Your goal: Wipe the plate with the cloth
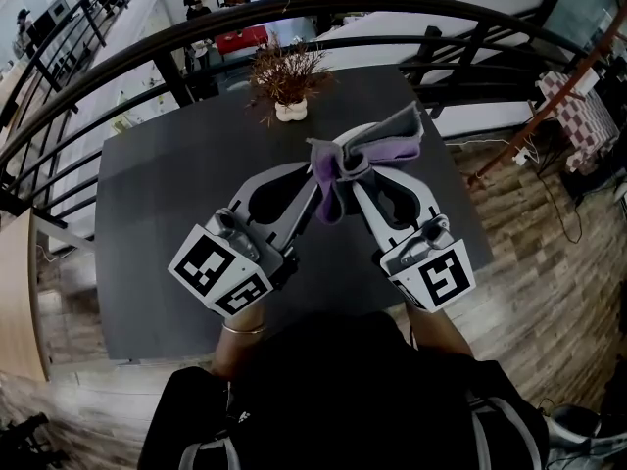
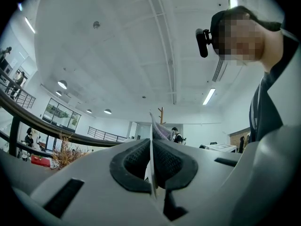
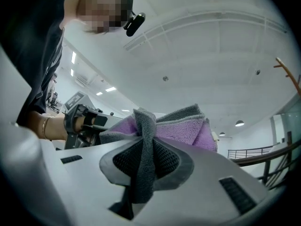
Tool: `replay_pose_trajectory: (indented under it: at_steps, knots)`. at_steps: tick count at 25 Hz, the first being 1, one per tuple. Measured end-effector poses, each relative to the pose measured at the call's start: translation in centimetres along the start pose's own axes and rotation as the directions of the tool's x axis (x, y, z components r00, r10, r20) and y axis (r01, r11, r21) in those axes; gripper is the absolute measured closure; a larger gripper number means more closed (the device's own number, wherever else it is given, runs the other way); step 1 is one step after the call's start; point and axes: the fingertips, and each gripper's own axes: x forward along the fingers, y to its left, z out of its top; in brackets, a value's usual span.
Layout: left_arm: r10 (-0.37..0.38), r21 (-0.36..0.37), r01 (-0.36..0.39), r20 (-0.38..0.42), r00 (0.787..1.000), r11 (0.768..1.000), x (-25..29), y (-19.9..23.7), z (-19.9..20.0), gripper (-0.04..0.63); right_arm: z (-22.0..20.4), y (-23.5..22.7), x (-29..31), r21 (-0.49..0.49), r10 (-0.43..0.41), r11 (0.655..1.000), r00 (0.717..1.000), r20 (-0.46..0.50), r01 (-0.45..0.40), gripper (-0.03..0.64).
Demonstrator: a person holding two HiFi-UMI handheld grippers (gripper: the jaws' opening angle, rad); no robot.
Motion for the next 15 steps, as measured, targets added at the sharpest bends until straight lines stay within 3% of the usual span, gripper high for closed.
replay_pose_trajectory:
  at_steps: [15]
  knots:
    - [0.003, 0.004, -0.003, 0.002, 1.000, 1.000, -0.2, 0.5, 0.0, 0.578, -1.8, -3.7, -1.4, 0.011, -0.096, 0.995, 0.993, -0.070, 0.097, 0.558]
